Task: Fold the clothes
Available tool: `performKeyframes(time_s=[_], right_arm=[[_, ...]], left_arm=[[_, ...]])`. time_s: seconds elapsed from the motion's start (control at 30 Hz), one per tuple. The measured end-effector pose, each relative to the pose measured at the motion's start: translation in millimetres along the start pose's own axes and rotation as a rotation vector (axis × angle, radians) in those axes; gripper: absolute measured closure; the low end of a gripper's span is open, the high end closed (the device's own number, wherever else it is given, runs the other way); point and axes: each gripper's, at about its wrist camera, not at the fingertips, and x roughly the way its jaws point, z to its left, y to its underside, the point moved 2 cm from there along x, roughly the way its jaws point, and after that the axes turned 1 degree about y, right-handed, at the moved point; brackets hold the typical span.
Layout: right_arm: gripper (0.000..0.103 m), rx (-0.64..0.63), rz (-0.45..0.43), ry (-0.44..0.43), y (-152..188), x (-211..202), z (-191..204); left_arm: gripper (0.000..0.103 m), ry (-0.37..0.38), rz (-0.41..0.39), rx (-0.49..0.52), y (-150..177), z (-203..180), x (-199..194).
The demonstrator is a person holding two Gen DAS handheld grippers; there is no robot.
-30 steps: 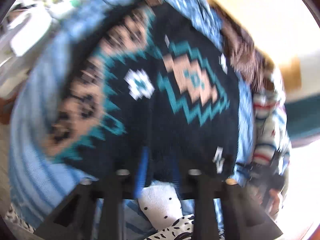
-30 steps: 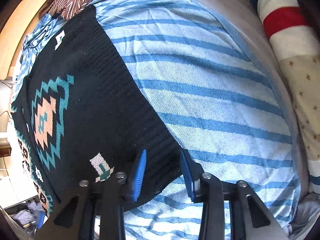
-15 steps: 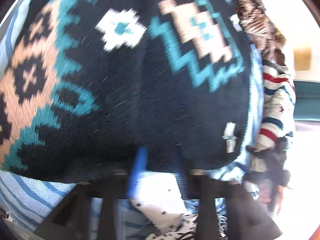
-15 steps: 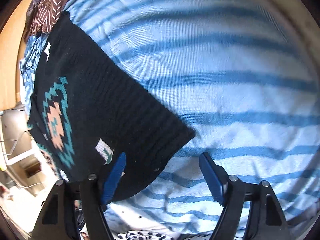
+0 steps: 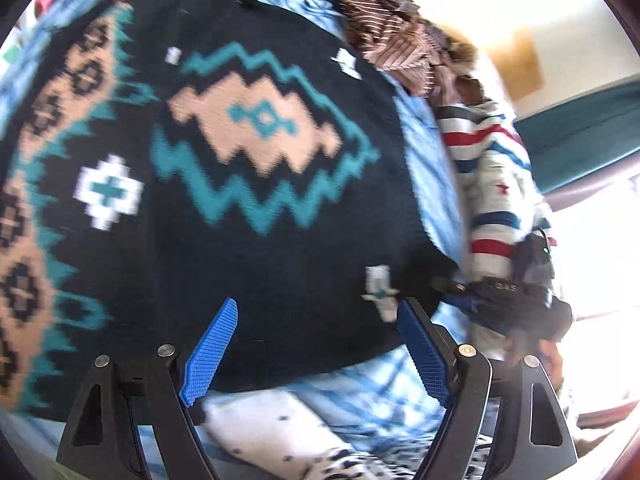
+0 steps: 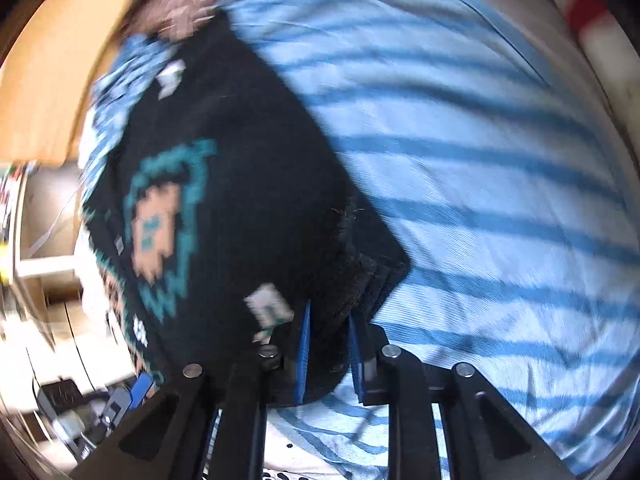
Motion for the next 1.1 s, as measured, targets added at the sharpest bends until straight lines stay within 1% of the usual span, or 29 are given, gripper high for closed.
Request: performKeyframes(time_s=[0.07, 0.13, 0.17, 0.2, 0.23, 0.3, 0.37, 0.43, 0.53, 0.63, 0.77, 0.87, 0.9, 0.93, 1.0, 1.03, 1.07, 1.1], right_arm=[[0.086, -0.09, -0.009, -0.029, 2.4, -1.8, 23.4], [0.087, -0.137, 0.04, -0.088, 5.4, 13.6, 55.7], [0.088, -0.183, 0.063, -0.089, 9.1, 24.6, 72.6], [0.088, -0.232, 0.085, -0.084, 13.1, 35.2, 89.0], [0.088, -0.3, 0.103, -0.059, 18.5, 44.2, 102.6], [0.089, -0.43, 0.14, -0.011, 29.0, 61.6, 128.6], [0.089, -0.514, 0.187, 0.005, 39.2, 71.7, 140.8], [0.089, -0.59, 0.198, 0.025, 49.3, 80.7, 150.3], [0.089, -0.656, 0.191, 0.066, 60.4, 85.9, 152.1], [0.089, -0.655, 0.186, 0.075, 62.7, 84.2, 145.1], [0.088, -0.599, 0.19, 0.061, 56.2, 71.3, 128.1], [0.088, -0.464, 0.153, 0.026, 40.4, 43.9, 99.4], [0.088, -0.406, 0.133, 0.029, 35.3, 31.7, 84.2], [0.088, -0.355, 0.109, 0.058, 33.7, 20.6, 67.5], [0.088, -0.25, 0.066, 0.114, 31.1, -0.4, 33.6], [0.082, -0.19, 0.065, 0.145, 32.4, -4.2, 15.1], [0.074, -0.128, 0.068, 0.173, 33.9, -7.2, -3.3], [0.066, -0.061, 0.084, 0.184, 36.0, -6.5, -21.3]], left_arm=[[0.021, 0.085, -0.018, -0.034, -0.2, 1.8, -3.0], [0.021, 0.175, -0.028, -0.081, -0.7, 5.3, -9.4], [0.021, 0.219, -0.031, -0.105, -1.0, 7.0, -12.7], [0.021, 0.247, -0.039, -0.13, -2.0, 9.6, -15.8], [0.021, 0.266, -0.049, -0.155, -3.5, 12.6, -18.9], [0.021, 0.233, -0.049, -0.182, -7.2, 17.7, -20.9], [0.021, 0.186, -0.035, -0.203, -11.8, 21.4, -17.2], [0.021, 0.156, 0.018, -0.226, -16.2, 24.6, -1.2], [0.021, 0.165, 0.093, -0.229, -21.8, 19.1, 27.8], [0.021, 0.148, 0.15, -0.188, -30.7, 3.7, 53.2], [0.021, 0.137, 0.177, -0.154, -36.6, -7.5, 69.4], [0.021, 0.136, 0.16, -0.144, -32.8, -6.5, 62.2], [0.021, 0.128, 0.153, -0.144, -31.3, -4.5, 59.0], [0.021, 0.114, 0.148, -0.148, -29.8, -1.6, 56.6], [0.021, 0.06, 0.157, -0.166, -26.8, 6.2, 56.3], [0.021, 0.035, 0.163, -0.173, -25.4, 9.9, 57.2], [0.021, 0.019, 0.167, -0.181, -23.9, 12.7, 58.9], [0.021, 0.019, 0.171, -0.192, -22.0, 14.7, 60.3]])
